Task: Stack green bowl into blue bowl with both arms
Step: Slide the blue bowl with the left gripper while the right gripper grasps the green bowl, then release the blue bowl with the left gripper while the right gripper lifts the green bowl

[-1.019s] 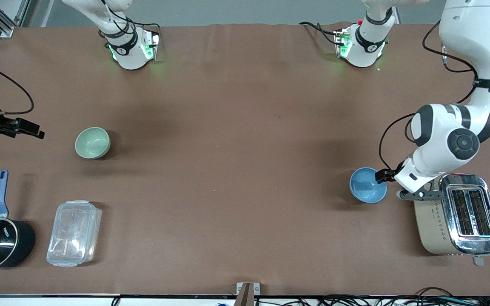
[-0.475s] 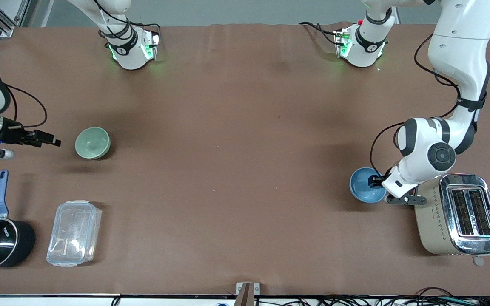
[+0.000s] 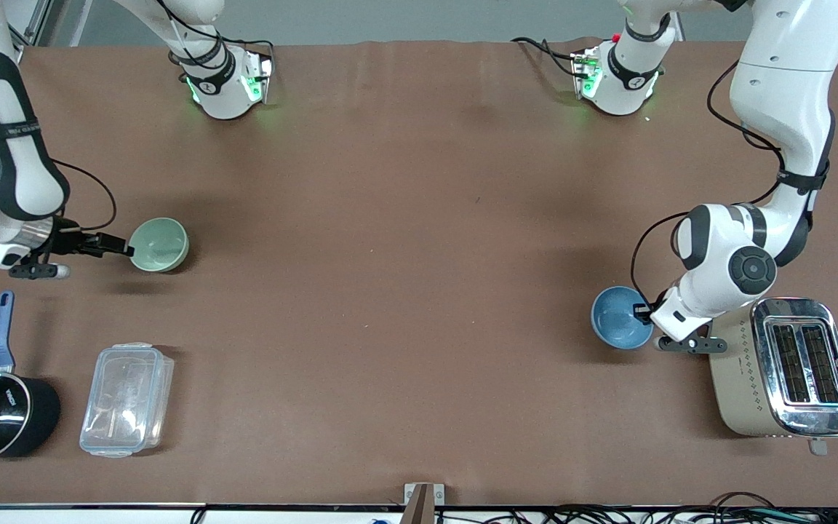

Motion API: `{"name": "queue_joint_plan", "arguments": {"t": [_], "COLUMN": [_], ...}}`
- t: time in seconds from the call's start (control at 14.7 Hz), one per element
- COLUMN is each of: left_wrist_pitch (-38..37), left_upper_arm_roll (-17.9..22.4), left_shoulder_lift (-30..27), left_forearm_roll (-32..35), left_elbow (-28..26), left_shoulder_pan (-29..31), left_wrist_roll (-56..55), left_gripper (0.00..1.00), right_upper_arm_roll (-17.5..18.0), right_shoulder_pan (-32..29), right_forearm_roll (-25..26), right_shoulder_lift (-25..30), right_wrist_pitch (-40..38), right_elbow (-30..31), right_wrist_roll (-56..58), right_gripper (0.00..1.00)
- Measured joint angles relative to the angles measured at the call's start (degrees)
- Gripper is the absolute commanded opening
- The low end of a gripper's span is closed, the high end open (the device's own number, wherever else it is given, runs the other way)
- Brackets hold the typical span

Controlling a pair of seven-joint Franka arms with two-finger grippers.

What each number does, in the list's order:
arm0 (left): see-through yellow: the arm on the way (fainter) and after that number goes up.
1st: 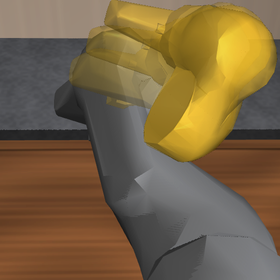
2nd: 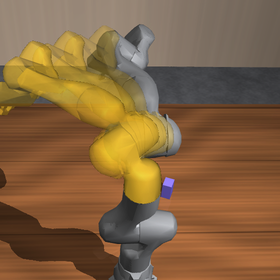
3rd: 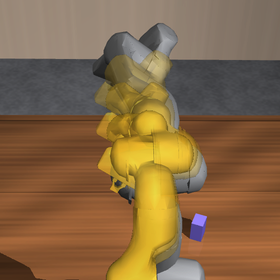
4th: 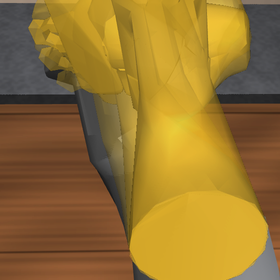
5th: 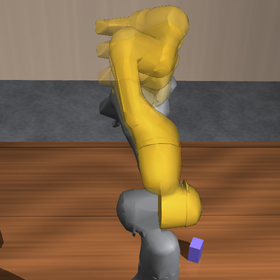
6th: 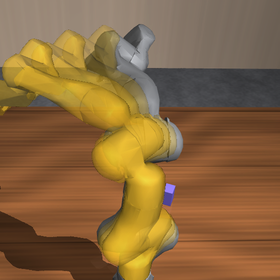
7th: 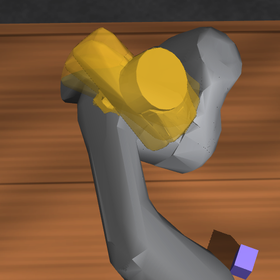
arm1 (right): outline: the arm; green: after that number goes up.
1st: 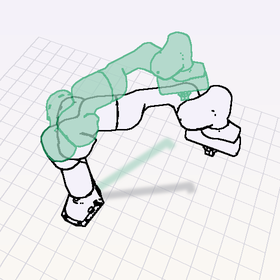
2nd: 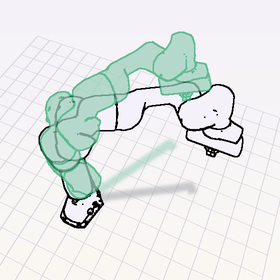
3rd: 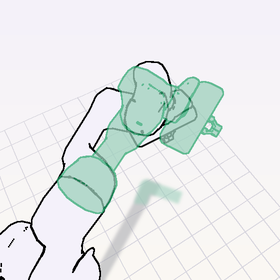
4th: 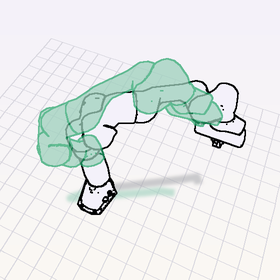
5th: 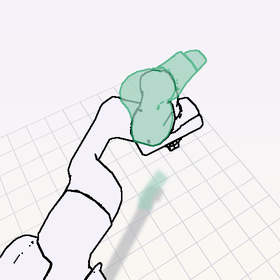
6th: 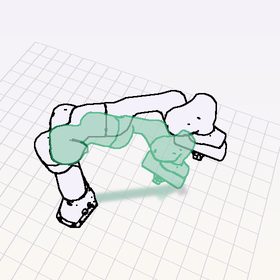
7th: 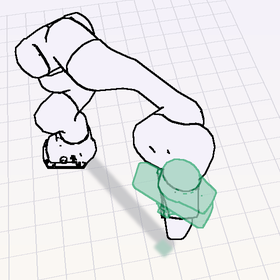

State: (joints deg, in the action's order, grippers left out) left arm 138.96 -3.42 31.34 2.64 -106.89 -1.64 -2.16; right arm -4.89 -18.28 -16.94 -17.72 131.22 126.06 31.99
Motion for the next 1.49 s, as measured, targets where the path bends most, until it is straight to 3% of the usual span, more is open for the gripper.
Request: {"name": "queue_joint_plan", "arguments": {"t": [0.2, 0.41, 0.61, 0.68, 0.88, 1.09, 1.29, 1.43, 1.49], "left_wrist_pitch": [-1.4, -3.9, -4.6, -4.7, -4.7, -4.3, -2.7, -0.7, -0.5], "left_upper_arm_roll": [-2.9, -9.3, -15.3, -16.5, -17.3, -17.1, -16.9, -16.9, -16.9], "left_shoulder_lift": [-0.3, -0.3, -0.3, -0.2, 2.4, 8.1, 13.3, 15.1, 15.7], "left_forearm_roll": [0.0, 0.0, 0.0, 0.0, 0.0, 0.0, 0.0, 0.0, 0.0], "left_elbow": [1.3, 3.7, 5.7, 6.1, 8.8, 14.3, 19.1, 20.2, 20.4], "left_shoulder_pan": [-0.3, -0.7, -2.0, -3.1, -10.4, -18.8, -23.4, -24.4, -24.6], "left_wrist_roll": [-1.0, -9.8, -19.9, -23.0, -33.2, -42.9, -46.9, -47.1, -47.1], "left_gripper": [0.0, 0.0, 0.0, 0.0, 0.01, 0.01, 0.03, 0.09, 0.17], "right_upper_arm_roll": [0.0, -0.1, -0.2, -0.3, -0.3, -0.4, -0.4, -0.3, -0.3], "right_shoulder_pan": [0.0, -0.1, -0.4, -0.6, -0.8, -0.8, -0.8, -0.8, -0.8], "right_forearm_roll": [-3.3, -7.8, -8.6, -8.7, -8.7, -8.7, -8.8, -8.9, -8.9], "right_shoulder_lift": [-1.5, -3.0, -3.6, -3.6, -3.6, -3.6, -3.0, -1.5, -0.5], "right_wrist_pitch": [0.0, 0.1, 0.1, 0.1, 0.1, 0.2, 0.3, -0.1, -0.3], "right_elbow": [0.5, 1.3, 1.7, 2.0, 2.5, 2.4, 2.3, 2.1, 1.9], "right_wrist_roll": [2.5, 8.0, 9.8, 10.1, 10.3, 10.3, 10.3, 10.1, 9.9], "right_gripper": [0.93, 0.87, 0.7, 0.58, 0.23, 0.07, 0.05, 0.04, 0.03]}}
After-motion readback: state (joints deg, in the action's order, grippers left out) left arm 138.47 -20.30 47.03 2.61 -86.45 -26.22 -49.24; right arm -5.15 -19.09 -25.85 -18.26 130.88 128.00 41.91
